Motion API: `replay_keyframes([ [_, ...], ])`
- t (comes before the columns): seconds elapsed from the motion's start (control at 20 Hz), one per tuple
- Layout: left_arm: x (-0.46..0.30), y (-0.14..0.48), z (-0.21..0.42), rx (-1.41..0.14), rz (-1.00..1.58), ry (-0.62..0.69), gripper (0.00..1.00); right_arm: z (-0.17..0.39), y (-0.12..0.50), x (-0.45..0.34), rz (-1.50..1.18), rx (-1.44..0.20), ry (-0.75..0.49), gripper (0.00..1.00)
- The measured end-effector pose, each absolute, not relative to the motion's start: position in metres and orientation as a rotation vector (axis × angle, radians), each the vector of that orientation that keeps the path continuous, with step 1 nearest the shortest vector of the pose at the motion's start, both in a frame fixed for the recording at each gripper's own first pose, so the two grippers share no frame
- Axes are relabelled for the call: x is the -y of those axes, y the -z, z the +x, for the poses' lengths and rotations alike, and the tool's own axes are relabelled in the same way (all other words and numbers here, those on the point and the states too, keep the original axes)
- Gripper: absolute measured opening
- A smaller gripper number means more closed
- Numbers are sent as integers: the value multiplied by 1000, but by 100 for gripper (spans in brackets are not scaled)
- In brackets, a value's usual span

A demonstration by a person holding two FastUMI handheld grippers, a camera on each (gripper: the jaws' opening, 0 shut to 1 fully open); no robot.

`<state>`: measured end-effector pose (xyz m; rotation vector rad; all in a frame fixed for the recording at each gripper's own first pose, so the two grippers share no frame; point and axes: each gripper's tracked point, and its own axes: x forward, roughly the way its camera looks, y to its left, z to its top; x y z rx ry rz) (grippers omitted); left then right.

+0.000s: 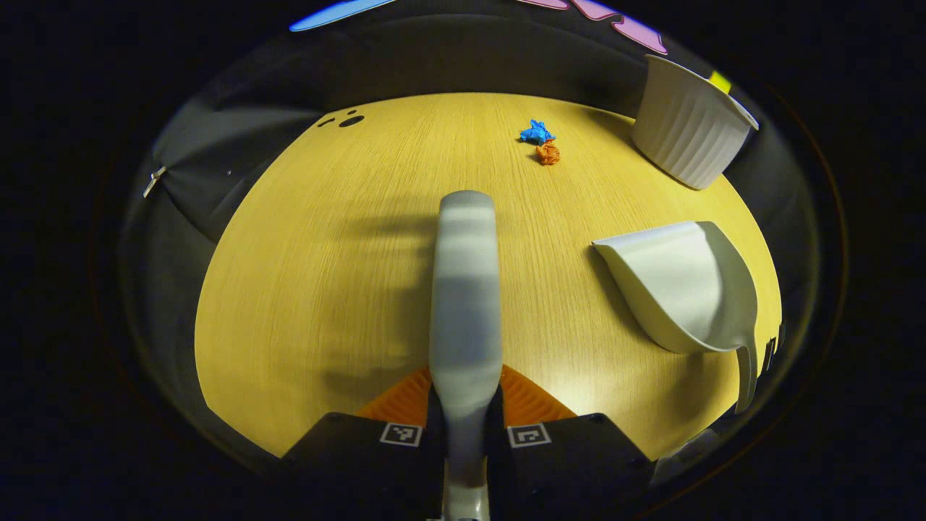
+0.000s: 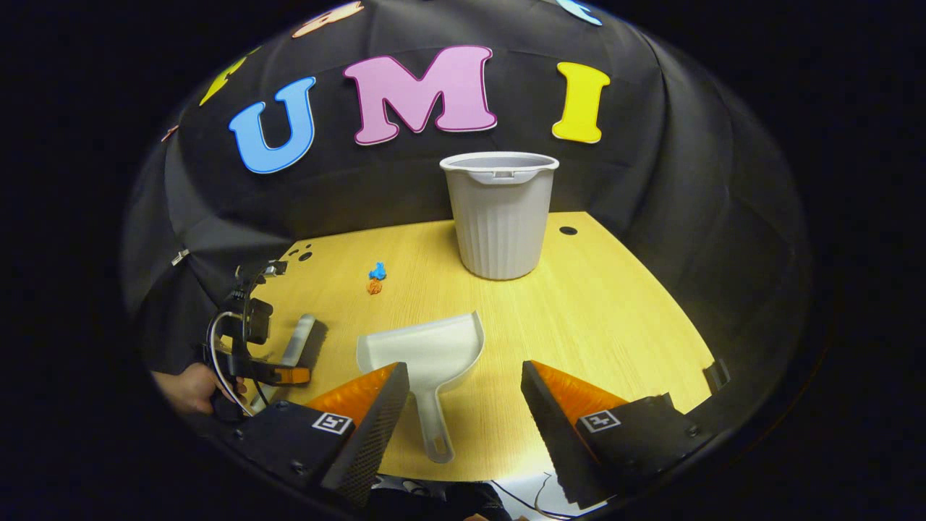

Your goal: Pick up the small broom and dustpan from the desktop, sweep the trash into the dustpan with the broom, and then empty the trash into the garbage bin.

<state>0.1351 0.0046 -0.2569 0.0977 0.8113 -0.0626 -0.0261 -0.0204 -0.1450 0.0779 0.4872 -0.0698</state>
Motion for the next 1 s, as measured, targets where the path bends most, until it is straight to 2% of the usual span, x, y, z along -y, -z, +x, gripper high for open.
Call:
replay_keyframes([
  [0.25, -18, 249, 128, -732, 117, 63, 25, -18, 166, 3, 69, -551, 20, 99],
  [0.35, -23, 239, 122, -695, 110, 68, 27, -13, 181, -6, 69, -599, -9, 99],
  [0.45, -28, 228, 112, -661, 113, 74, 23, -7, 198, -12, 64, -653, -27, 99],
  [0.5, -31, 222, 107, -646, 114, 72, 25, -5, 209, -14, 61, -683, -31, 99],
  [1.0, -60, 207, 59, -663, 56, -19, 25, 18, 299, -11, -30, -931, -2, 99],
])
